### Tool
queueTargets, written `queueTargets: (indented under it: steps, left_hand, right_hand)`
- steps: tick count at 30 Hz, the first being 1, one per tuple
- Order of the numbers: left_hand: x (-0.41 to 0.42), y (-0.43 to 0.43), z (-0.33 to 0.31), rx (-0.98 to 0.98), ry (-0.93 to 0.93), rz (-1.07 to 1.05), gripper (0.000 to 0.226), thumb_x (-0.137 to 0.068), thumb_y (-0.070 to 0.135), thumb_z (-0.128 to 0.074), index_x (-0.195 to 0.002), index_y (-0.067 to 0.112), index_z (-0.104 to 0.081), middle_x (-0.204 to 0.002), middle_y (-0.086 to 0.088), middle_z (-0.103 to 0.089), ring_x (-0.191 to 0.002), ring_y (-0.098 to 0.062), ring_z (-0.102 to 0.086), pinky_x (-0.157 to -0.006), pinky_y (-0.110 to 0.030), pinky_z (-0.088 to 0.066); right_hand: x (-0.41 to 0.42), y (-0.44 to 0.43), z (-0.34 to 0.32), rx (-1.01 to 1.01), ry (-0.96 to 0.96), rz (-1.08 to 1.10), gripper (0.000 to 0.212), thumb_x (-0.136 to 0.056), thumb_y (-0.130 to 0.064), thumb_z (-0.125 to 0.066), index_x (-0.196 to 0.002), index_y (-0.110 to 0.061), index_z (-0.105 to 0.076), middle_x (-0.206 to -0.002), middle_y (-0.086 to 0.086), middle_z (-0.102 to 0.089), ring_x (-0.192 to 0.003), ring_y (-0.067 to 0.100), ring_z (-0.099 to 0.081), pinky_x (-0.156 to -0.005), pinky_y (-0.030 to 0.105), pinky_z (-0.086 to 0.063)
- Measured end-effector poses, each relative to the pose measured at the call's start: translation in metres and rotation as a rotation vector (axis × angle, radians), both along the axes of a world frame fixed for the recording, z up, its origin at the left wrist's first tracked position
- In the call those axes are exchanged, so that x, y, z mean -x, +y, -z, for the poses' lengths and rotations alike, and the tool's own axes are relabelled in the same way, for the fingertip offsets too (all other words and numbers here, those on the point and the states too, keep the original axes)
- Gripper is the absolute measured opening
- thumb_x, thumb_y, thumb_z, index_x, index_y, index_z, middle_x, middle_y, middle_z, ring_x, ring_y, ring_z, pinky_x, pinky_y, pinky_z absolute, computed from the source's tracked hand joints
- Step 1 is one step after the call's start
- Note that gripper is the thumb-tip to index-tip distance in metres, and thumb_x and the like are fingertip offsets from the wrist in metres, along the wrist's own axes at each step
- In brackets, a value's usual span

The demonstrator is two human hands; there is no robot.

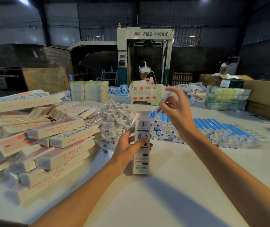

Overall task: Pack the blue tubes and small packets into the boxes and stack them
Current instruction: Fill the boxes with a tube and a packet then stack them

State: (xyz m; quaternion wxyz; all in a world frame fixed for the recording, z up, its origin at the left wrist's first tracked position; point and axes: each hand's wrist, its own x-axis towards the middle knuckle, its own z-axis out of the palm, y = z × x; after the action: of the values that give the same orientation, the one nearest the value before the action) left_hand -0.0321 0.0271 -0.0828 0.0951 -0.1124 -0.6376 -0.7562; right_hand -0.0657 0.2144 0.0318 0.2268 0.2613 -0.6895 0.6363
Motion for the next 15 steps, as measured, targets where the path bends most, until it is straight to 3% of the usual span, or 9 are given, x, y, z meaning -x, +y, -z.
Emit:
queueTargets:
  steps: [4,8,12,15]
  left_hand:
    - [-0.007,0.010,-0.005,-0.028,0.041,0.060,0.054,-0.085,0.025,-0.088,-0.131,0.014,-0.062,-0.118,-0.017,-0.078,-0.099,-0.046,-0.077,-0.089,-0.053,-0.064]
    - [-0.011,0.010,-0.006,-0.013,0.054,0.074,0.052,-0.086,0.025,-0.087,-0.131,0.016,-0.063,-0.118,-0.017,-0.078,-0.100,-0.046,-0.077,-0.091,-0.054,-0.064]
    - [-0.013,0.010,-0.007,0.008,0.075,0.075,0.046,-0.091,0.020,-0.081,-0.132,0.016,-0.062,-0.120,-0.014,-0.078,-0.101,-0.043,-0.077,-0.090,-0.052,-0.064]
    - [-0.015,0.011,-0.008,0.016,0.085,0.070,0.042,-0.094,0.017,-0.078,-0.132,0.014,-0.061,-0.119,-0.014,-0.078,-0.101,-0.043,-0.077,-0.090,-0.052,-0.064]
  right_hand:
    - [-0.006,-0.003,-0.020,-0.108,0.084,0.005,0.043,-0.093,-0.001,-0.069,-0.130,-0.019,-0.053,-0.115,0.007,-0.063,-0.096,0.011,-0.074,-0.075,0.024,-0.062]
    - [-0.005,-0.012,-0.013,-0.312,0.098,0.057,0.041,-0.094,-0.003,-0.070,-0.130,-0.016,-0.055,-0.108,-0.003,-0.063,-0.090,0.011,-0.072,-0.076,0.025,-0.063]
    - [-0.005,-0.017,-0.001,-0.471,0.178,0.135,0.032,-0.096,-0.017,-0.073,-0.125,-0.015,-0.060,-0.099,-0.007,-0.066,-0.091,0.005,-0.065,-0.076,0.017,-0.057]
    - [-0.006,-0.019,0.005,-0.514,0.213,0.144,0.025,-0.096,-0.023,-0.072,-0.119,-0.014,-0.066,-0.103,-0.005,-0.069,-0.090,0.002,-0.064,-0.079,0.025,-0.058]
